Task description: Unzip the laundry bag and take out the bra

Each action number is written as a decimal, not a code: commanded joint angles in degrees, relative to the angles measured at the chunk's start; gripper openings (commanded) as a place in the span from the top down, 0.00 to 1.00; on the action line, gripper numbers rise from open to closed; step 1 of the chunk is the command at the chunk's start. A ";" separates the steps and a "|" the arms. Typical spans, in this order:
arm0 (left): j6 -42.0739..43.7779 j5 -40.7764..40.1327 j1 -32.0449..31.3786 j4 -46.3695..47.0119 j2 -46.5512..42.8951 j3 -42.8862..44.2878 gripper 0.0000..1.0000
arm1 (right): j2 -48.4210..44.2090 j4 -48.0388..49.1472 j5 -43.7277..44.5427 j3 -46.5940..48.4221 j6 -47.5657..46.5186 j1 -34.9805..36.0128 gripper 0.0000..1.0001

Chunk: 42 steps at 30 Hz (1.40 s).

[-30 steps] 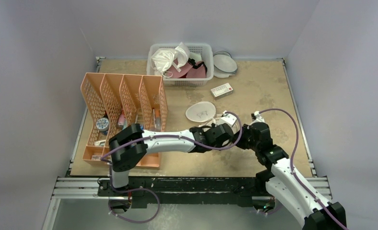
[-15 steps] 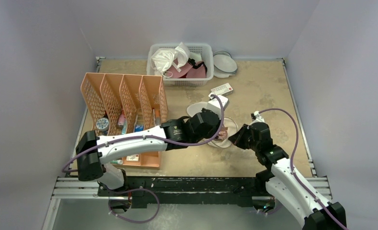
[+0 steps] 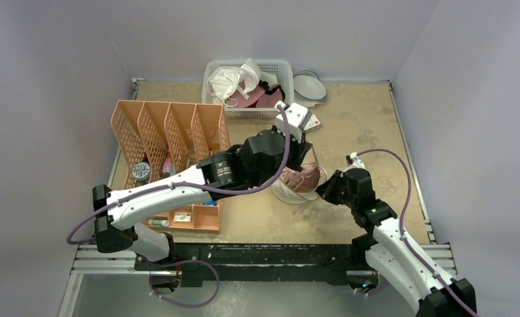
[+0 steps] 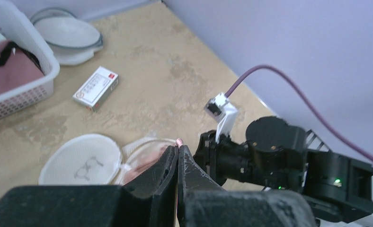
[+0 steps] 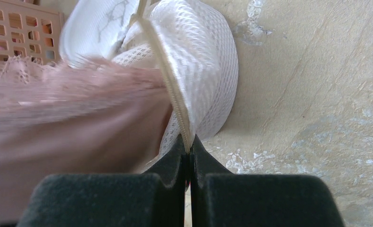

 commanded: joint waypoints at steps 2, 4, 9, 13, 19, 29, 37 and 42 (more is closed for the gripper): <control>3.48 -1.07 -0.18 5.09 -2.59 5.28 1.00 | -0.38 1.87 1.00 0.22 -0.79 -0.06 0.99; 3.70 -1.08 -0.19 5.72 -2.73 5.56 1.00 | -0.38 1.94 1.00 0.22 -0.87 -0.01 0.99; 4.11 -1.36 -0.19 5.79 -2.14 6.26 1.00 | -0.17 2.03 1.00 0.22 -0.86 -0.02 0.99; 4.89 -2.72 -0.12 5.49 -1.04 9.55 1.00 | 0.09 2.20 0.91 0.23 -0.94 -0.01 0.99; 2.48 -3.03 -0.17 6.89 1.08 15.58 1.00 | -0.19 2.04 0.98 0.24 -0.98 -0.01 0.98; -0.13 -10.91 -0.09 9.84 -0.03 18.20 1.00 | -0.84 2.15 0.92 0.07 -1.03 -0.02 0.98; -2.81 -10.76 -0.11 5.70 1.56 20.14 1.00 | -1.38 2.03 0.91 -0.03 -1.07 -0.01 0.97; -4.28 -11.53 -0.10 2.31 3.75 22.51 1.00 | -1.54 2.10 0.80 -0.04 -1.12 -0.01 0.96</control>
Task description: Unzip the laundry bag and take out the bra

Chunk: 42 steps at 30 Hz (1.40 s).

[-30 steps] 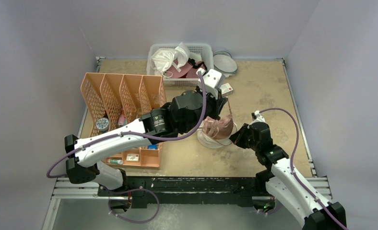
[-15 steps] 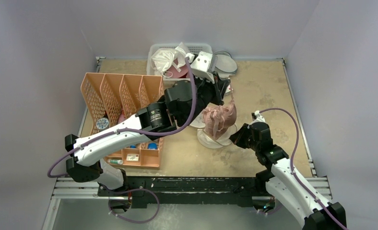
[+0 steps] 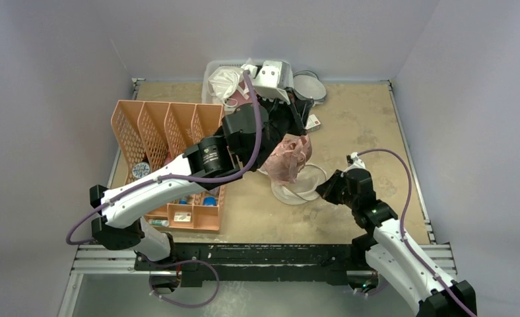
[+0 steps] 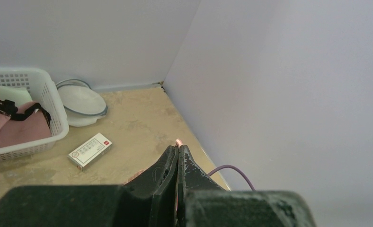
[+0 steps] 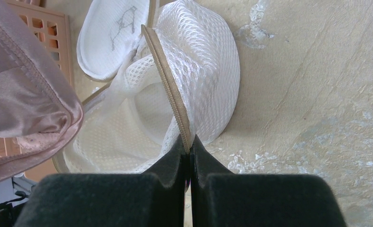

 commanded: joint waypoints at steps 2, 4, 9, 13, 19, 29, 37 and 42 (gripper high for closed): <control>-2.02 -1.35 -0.10 -3.19 2.37 5.48 1.00 | -0.66 2.03 0.74 -0.04 -1.05 -0.04 0.96; -1.70 -1.21 -0.09 -5.53 3.84 7.62 1.00 | -0.65 1.95 0.74 -0.04 -1.03 -0.04 0.96; -1.95 0.88 -0.10 -7.57 5.46 7.66 1.00 | -1.01 1.87 0.77 -0.03 -1.07 -0.04 0.96; -1.99 -0.01 -0.10 -7.74 5.10 5.82 1.00 | -1.33 1.86 0.74 -0.13 -1.04 -0.04 0.95; 6.08 -2.00 0.78 -5.64 5.83 10.28 1.00 | -1.31 1.94 0.68 -0.13 -1.05 -0.04 0.95; 17.13 1.92 8.51 7.91 9.47 19.72 1.00 | -1.53 1.92 0.92 -0.04 -0.95 -0.04 0.95; 37.04 2.23 13.38 28.71 20.58 25.19 1.00 | -1.89 2.13 0.12 -0.21 -1.34 -0.04 0.95; 24.34 10.83 25.60 34.63 26.96 28.24 1.00 | -1.81 1.94 0.12 -0.31 -1.14 -0.04 0.95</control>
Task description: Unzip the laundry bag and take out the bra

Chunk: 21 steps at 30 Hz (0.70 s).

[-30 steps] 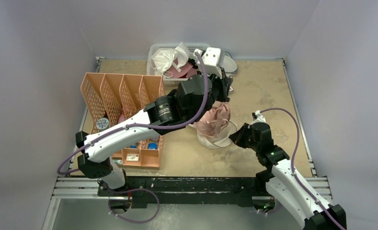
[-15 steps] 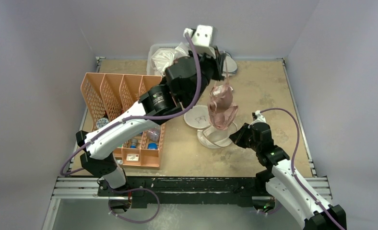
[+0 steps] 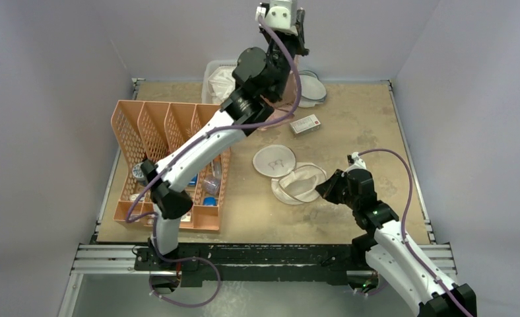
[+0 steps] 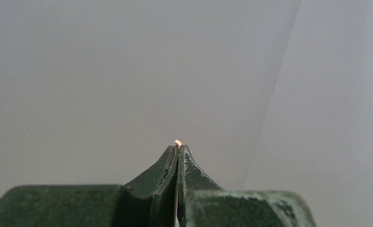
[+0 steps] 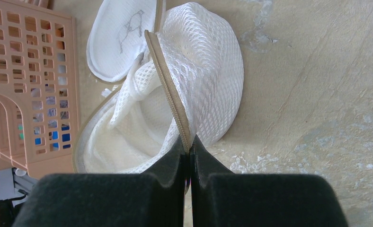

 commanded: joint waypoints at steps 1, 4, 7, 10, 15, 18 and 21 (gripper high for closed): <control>-7.84 6.98 11.02 8.71 5.85 5.62 1.00 | -0.32 1.94 0.09 -0.33 -0.78 -0.01 0.95; -11.20 10.72 14.92 11.97 9.90 8.01 1.00 | 0.20 2.01 0.10 -0.33 -0.86 -0.02 0.95; -13.70 11.78 17.68 14.26 14.40 11.50 1.00 | 0.98 2.20 0.03 -0.14 -0.92 -0.02 0.95; -16.00 11.12 20.23 15.59 17.96 13.89 1.00 | 1.75 2.27 -0.11 -0.05 -0.95 -0.01 0.95; -18.91 10.32 23.41 15.47 20.49 12.55 1.00 | 2.22 2.59 -0.12 0.06 -1.08 -0.01 0.95; -19.93 10.30 24.28 14.61 20.83 9.86 1.00 | 2.84 2.77 -0.03 0.22 -1.05 -0.01 0.95; -20.01 10.16 24.45 14.41 20.52 6.41 1.00 | 3.36 2.92 -0.18 0.31 -1.26 -0.06 0.96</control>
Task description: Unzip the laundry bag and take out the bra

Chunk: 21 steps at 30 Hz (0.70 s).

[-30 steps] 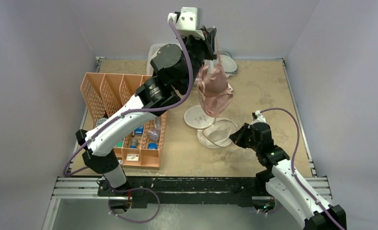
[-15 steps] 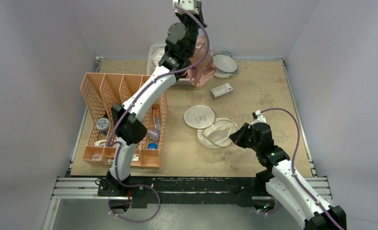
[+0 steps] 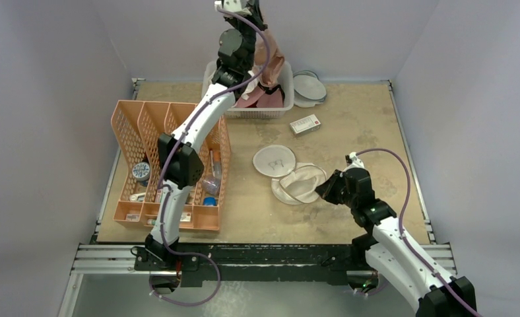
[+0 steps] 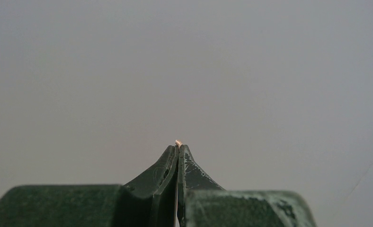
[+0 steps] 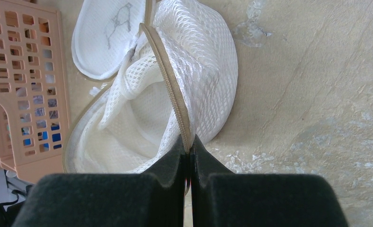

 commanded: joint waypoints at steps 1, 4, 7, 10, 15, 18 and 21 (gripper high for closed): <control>-2.10 1.13 0.68 2.93 -0.67 -3.37 1.00 | 0.64 2.36 -0.18 0.35 -1.02 -0.02 0.96; -1.25 1.41 0.69 2.46 -2.06 -6.68 1.00 | 0.18 2.24 -0.34 0.27 -1.06 -0.01 0.96; -0.39 0.47 0.69 3.18 -4.15 -10.33 1.00 | -0.44 2.25 -0.43 0.18 -1.02 -0.01 0.95; 0.63 -2.11 0.69 1.05 -4.27 -10.91 1.00 | -0.59 2.27 -0.53 0.10 -1.08 -0.01 0.95; 1.40 -3.26 0.69 -5.33 -2.97 -11.13 1.00 | -0.44 2.35 -0.57 0.14 -1.11 -0.01 0.95; 0.84 -5.45 0.69 -8.68 -3.03 -12.76 1.00 | -0.73 2.22 -0.58 0.09 -1.14 -0.01 0.95; 0.97 -7.13 0.64 -13.06 -2.88 -13.63 1.00 | -1.06 2.19 -0.71 0.02 -1.19 -0.01 0.95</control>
